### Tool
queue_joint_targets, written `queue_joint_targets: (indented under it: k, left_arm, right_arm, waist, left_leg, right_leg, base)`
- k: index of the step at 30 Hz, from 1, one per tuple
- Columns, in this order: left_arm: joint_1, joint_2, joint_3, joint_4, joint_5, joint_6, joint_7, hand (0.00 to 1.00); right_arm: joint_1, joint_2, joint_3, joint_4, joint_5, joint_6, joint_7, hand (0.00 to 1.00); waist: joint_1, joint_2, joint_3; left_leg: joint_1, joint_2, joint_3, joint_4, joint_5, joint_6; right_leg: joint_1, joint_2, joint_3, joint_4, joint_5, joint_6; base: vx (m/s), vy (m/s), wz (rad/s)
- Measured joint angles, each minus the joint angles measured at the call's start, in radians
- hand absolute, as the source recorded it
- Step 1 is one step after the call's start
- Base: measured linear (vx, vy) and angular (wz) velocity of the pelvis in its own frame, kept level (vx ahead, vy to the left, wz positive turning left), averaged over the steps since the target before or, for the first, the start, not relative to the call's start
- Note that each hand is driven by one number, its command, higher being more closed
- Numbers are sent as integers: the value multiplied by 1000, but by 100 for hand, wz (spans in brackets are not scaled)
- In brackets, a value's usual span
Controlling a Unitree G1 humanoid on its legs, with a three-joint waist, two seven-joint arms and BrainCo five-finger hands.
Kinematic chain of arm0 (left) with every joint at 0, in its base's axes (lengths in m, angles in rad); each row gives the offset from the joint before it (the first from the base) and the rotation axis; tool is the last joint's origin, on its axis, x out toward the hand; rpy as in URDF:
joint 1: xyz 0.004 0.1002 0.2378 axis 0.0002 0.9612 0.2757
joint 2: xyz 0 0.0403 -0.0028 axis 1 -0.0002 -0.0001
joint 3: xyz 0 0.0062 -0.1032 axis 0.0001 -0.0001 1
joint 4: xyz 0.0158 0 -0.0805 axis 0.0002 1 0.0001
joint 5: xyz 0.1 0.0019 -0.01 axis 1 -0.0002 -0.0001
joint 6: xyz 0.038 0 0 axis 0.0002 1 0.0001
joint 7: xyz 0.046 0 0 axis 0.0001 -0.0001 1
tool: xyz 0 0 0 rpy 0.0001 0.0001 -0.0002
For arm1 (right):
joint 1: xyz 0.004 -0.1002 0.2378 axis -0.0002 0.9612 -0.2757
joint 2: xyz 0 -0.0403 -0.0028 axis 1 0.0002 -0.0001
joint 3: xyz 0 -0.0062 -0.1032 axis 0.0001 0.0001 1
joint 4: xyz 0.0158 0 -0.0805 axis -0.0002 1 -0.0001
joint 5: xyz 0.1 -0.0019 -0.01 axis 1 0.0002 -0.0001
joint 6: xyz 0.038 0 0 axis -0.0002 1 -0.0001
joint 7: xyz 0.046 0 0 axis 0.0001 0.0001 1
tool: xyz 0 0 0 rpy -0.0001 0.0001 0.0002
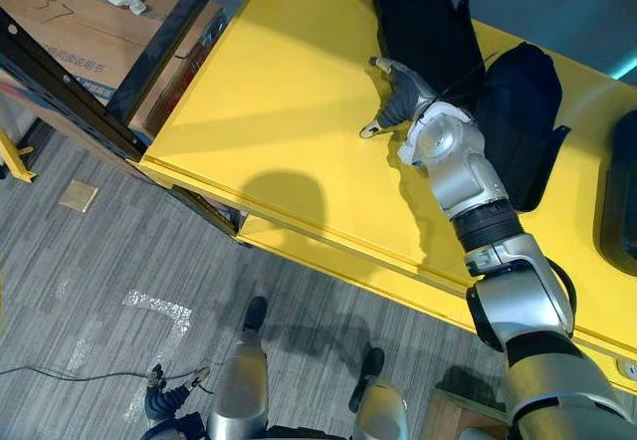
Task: Walk over and take plastic housings, then place them on the shelf
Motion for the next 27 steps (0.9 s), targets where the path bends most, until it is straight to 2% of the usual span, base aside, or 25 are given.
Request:
queue_joint_targets:
  k: [3,7,12,18,22,24,26,27]
  left_arm:
    - [0,1,0,1,0,5,-1,0]
    - [0,4,0,1,0,6,-2,0]
    - [0,5,0,1,0,7,-8,0]
    - [0,5,-1,1,0,12,-15,0]
    - [0,5,-4,1,-1,19,-14,0]
    - [0,6,-11,1,-3,19,-13,0]
    - [0,5,-12,2,-4,19,-11,0]
    - [1,1,-15,1,-8,19,-8,0]
  right_arm:
    - [33,1,-1,-37,73,-33,5,0]
    - [57,38,0,-87,179,-49,17,0]
    - [94,147,6,-151,271,-59,24,0]
    - [124,256,15,-154,336,-49,-93,0]
    - [140,283,13,-154,327,-25,-205,0]
    - [143,287,-3,-146,293,-29,-274,0]
    - [144,287,-29,-140,292,-31,-306,0]
    - [144,287,-50,-125,292,-48,-332,0]
  waist:
    - [-4,-1,-1]
    - [-4,-4,-3]
    - [-3,-5,-4]
    - [3,-4,-4]
    - [2,-1,-12]
    - [-2,2,-15]
    - [2,6,-20]
    - [2,8,-21]
  left_leg:
    - [1,2,0,0,0,0]
    - [1,6,0,1,0,0]
    - [1,7,-2,3,0,0]
    - [1,2,-8,11,-7,11]
    - [-5,-10,-15,18,-9,15]
    - [-19,-11,-31,22,-9,14]
    - [-26,-11,-33,23,-8,13]
    - [-26,-11,-33,24,-5,8]
  right_leg:
    - [0,2,0,0,0,0]
    - [0,6,1,0,0,0]
    - [1,7,0,1,-1,-1]
    - [6,2,-6,12,-9,-1]
    - [3,-9,-8,26,-17,0]
    - [1,-8,-22,27,-18,0]
    - [-5,-8,-24,30,-18,0]
    - [-4,-9,-24,30,-17,0]
  base:
    - [0,0,0]
    - [0,0,0]
    - [0,0,0]
    - [-10,1,3]
    - [-10,8,7]
    - [-18,-5,15]
    - [-11,-3,9]
    - [0,0,0]
